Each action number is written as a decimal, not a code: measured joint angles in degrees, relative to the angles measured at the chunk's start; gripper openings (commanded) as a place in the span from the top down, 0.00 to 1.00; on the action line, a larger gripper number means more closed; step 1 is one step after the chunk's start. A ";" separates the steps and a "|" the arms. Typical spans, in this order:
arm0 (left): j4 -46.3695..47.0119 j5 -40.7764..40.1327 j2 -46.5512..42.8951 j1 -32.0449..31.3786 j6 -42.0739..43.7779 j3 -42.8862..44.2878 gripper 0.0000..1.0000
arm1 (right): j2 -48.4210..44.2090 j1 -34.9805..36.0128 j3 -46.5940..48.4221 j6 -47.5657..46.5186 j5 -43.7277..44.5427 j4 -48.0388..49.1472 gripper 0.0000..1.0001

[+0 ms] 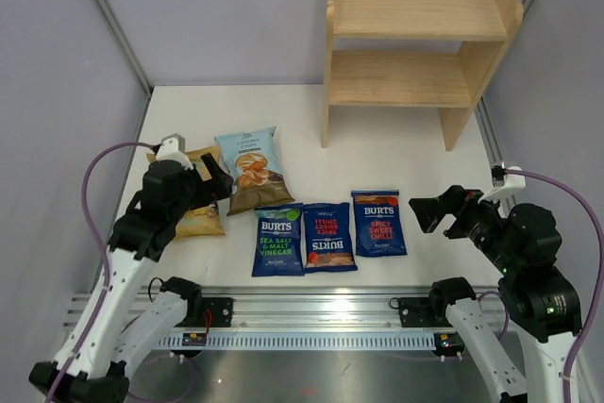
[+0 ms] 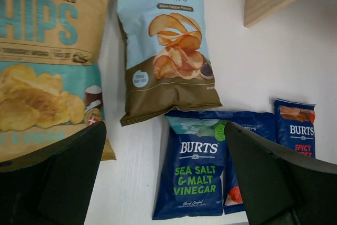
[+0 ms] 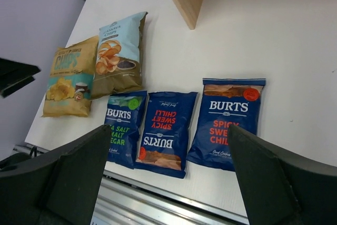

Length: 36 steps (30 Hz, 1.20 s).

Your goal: Place and organize the chips bags onto the shelf

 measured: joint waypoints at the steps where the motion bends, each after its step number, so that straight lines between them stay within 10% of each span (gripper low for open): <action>1: 1.27 1.11 2.21 0.02 -0.33 -0.02 0.01 | -0.15 0.02 -0.07 0.04 -0.81 0.00 0.00; 18: 24.81 22.93 45.55 15.15 -1.33 1.22 0.02 | -2.71 0.00 -1.99 0.57 -9.79 1.81 0.01; 36: 47.34 33.33 55.52 15.21 -7.80 -4.74 0.07 | -1.64 0.02 -5.31 0.79 -17.77 7.17 0.00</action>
